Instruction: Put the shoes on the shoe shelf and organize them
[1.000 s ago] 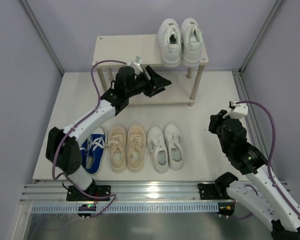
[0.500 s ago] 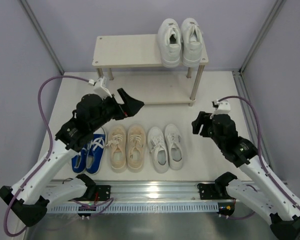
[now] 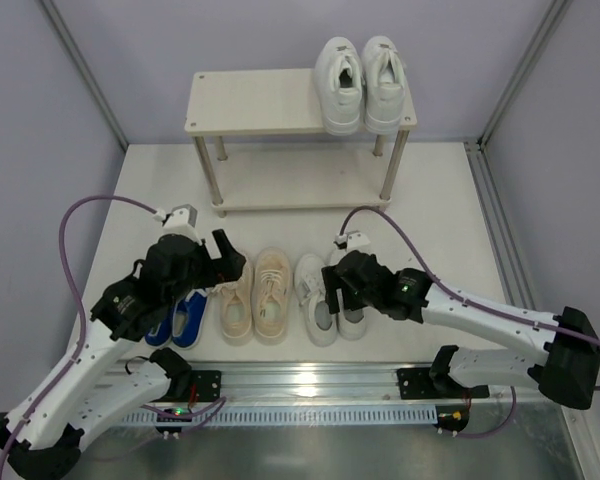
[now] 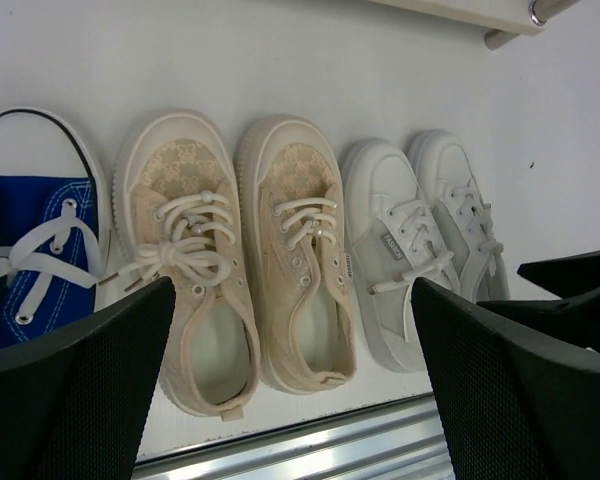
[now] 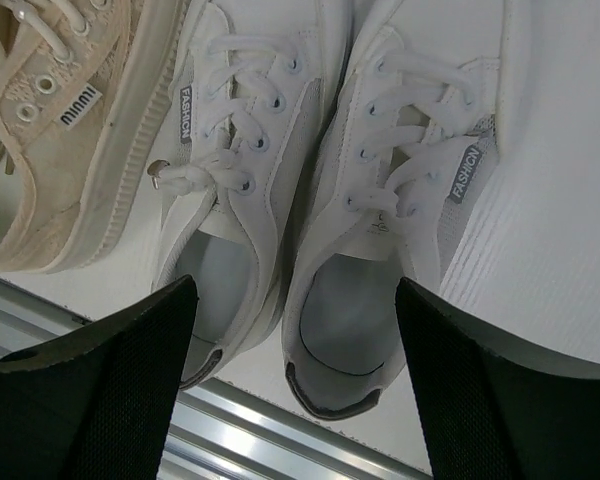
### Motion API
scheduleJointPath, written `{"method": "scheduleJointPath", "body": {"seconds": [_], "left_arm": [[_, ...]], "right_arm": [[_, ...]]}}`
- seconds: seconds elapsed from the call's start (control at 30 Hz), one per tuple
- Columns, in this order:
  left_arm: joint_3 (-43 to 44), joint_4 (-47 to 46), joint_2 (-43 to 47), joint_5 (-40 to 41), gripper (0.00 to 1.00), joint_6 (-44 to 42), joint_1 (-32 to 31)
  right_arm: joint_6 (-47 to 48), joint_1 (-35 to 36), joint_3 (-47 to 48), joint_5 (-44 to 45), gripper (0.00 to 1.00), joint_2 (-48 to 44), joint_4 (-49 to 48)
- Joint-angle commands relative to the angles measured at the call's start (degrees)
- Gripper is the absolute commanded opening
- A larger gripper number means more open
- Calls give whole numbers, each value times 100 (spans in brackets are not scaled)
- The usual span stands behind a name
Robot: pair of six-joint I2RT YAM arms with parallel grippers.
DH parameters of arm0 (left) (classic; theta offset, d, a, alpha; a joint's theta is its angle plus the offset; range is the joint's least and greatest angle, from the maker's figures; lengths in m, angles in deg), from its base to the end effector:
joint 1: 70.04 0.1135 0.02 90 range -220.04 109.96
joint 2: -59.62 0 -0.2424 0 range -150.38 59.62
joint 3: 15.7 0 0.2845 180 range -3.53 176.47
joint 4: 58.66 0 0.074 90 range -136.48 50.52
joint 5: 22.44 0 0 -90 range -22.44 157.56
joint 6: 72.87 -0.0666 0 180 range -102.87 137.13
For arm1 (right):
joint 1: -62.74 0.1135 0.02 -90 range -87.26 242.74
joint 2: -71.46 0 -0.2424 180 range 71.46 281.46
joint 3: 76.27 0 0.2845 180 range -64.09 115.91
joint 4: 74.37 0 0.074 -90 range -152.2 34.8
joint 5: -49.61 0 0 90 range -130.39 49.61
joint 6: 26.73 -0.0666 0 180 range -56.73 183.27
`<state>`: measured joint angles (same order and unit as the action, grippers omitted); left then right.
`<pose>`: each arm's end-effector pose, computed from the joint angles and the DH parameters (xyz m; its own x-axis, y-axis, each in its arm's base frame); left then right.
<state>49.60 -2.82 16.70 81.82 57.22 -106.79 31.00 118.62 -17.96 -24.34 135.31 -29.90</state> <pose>0.1870 -0.1192 0.3105 -0.6054 -0.3269 -0.7257 0.0332 0.9006 -0.4334 0.1751 0.2256 0.1979 -0.7349 -0.1700 -0.6565 -0.3590 0.9188 0.1640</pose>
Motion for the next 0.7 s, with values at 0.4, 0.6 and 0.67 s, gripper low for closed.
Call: {"method": "scheduleJointPath", "body": {"seconds": [0.4, 0.6, 0.67], "left_arm": [[93, 644, 644, 542, 100, -239, -16], [154, 757, 267, -1, 100, -406, -16], [181, 933, -101, -125, 100, -424, -16]], "right_arm": [[-842, 512, 160, 478, 77, 1137, -320], [-912, 670, 335, 749, 77, 981, -92], [-869, 679, 370, 794, 77, 744, 31]]}}
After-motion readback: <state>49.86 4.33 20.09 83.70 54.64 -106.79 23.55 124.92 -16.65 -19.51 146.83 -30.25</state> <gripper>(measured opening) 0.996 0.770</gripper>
